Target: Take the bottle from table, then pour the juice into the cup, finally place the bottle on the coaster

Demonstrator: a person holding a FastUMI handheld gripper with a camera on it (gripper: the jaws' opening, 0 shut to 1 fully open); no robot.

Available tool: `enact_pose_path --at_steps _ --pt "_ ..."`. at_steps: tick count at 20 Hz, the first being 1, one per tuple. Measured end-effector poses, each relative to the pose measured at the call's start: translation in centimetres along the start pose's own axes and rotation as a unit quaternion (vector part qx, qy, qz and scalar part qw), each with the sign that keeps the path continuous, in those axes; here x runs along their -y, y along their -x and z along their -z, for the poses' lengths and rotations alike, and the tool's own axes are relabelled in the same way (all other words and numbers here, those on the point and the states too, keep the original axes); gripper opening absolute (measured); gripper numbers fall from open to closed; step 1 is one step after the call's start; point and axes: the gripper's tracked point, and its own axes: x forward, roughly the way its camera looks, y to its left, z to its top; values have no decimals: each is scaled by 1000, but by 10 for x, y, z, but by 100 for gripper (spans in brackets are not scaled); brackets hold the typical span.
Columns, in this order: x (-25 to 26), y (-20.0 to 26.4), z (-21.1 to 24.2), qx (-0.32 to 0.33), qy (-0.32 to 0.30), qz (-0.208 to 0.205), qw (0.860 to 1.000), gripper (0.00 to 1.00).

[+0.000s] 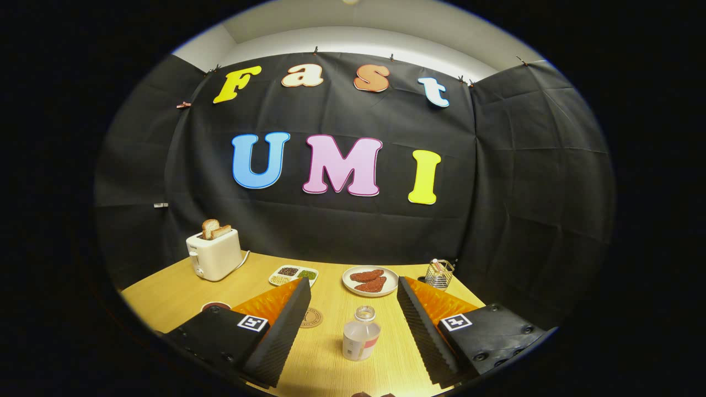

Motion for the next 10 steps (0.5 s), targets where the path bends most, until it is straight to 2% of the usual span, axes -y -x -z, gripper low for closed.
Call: enact_pose_path --at_steps 10 --pt "14 -35 40 2 -2 -28 1000 97"
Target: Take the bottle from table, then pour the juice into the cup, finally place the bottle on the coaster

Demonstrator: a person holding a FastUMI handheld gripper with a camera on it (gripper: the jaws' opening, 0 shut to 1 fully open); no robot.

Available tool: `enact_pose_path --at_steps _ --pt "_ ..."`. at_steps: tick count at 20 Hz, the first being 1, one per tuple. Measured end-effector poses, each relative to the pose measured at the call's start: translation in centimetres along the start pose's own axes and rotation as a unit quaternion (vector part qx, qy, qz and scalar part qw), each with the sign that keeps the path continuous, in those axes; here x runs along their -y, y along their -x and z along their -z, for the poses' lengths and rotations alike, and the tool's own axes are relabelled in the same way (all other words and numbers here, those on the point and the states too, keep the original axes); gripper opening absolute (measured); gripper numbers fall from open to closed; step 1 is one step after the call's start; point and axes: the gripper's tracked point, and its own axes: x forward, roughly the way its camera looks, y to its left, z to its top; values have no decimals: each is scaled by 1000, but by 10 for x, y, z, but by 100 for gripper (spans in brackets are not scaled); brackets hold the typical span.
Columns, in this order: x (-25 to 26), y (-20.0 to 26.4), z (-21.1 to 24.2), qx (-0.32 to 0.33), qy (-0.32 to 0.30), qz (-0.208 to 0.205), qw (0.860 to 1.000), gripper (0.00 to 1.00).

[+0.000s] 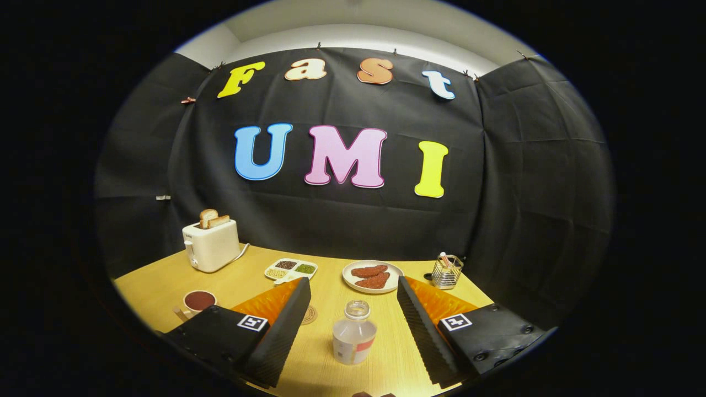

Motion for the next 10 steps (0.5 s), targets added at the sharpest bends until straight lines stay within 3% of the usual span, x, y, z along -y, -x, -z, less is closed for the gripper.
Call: enact_pose_path --at_steps 10 --pt "3 -29 68 -25 -20 -8 999 97"
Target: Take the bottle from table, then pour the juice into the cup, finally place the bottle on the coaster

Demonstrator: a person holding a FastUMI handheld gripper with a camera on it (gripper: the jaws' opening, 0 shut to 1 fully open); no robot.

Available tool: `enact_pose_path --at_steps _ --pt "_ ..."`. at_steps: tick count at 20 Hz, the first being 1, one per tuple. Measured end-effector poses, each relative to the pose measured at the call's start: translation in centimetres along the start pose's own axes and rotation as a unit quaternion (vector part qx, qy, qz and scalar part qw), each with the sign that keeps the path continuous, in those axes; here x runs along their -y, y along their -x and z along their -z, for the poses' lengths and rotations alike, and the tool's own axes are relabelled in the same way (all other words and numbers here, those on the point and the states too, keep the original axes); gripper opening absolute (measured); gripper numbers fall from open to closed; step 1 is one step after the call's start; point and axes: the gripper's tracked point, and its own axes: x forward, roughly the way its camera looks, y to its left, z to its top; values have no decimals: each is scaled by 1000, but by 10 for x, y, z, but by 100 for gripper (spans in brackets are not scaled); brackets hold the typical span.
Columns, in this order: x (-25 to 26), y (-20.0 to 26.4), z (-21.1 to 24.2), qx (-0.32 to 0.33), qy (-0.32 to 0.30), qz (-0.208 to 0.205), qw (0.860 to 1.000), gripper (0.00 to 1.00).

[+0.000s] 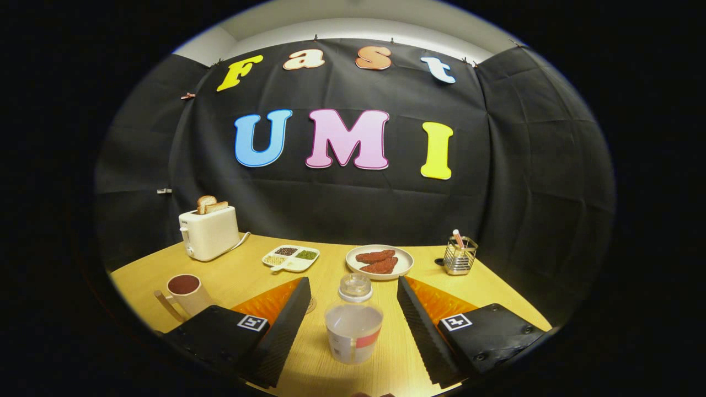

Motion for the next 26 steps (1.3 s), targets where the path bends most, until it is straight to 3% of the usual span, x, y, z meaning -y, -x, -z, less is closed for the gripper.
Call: enact_pose_path --at_steps 8,17,21,26 --pt "5 -28 48 -3 6 4 1000 98" --pt "1 -30 58 -5 -13 6 1000 97" --pt "1 -35 60 -7 -5 8 1000 80" --pt "-7 -37 58 -7 20 -13 1000 78"
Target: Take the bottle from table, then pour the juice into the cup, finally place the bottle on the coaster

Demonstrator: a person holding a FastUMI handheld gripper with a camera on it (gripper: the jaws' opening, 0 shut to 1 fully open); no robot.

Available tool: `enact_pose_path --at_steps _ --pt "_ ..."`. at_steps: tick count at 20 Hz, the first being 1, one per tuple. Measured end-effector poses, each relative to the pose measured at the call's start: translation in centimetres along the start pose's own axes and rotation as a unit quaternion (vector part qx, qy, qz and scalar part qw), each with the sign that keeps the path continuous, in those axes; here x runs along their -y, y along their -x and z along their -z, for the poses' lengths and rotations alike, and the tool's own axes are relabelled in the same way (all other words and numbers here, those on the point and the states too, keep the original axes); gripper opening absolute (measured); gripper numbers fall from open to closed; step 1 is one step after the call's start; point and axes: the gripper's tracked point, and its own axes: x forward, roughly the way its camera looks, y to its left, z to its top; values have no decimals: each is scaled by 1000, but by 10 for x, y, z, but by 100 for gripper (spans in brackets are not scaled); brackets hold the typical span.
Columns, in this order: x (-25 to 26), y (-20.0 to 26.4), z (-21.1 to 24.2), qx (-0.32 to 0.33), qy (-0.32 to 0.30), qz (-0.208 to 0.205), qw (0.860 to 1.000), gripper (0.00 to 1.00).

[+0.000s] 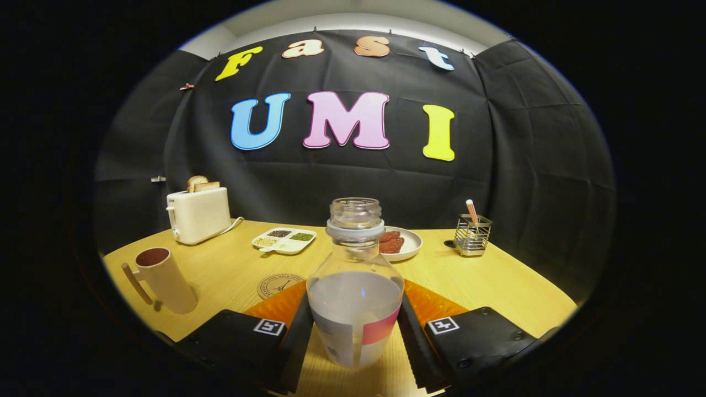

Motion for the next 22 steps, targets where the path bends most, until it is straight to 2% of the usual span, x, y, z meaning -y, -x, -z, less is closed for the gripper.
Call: enact_pose_path --at_steps 6,13,16,22 --pt "-22 -4 -10 -1 77 -34 996 75" --pt "-61 -25 -25 6 199 -59 978 75" --pt "-80 -31 -30 13 259 -70 963 75" --pt "-121 -28 -29 38 390 -94 915 75"
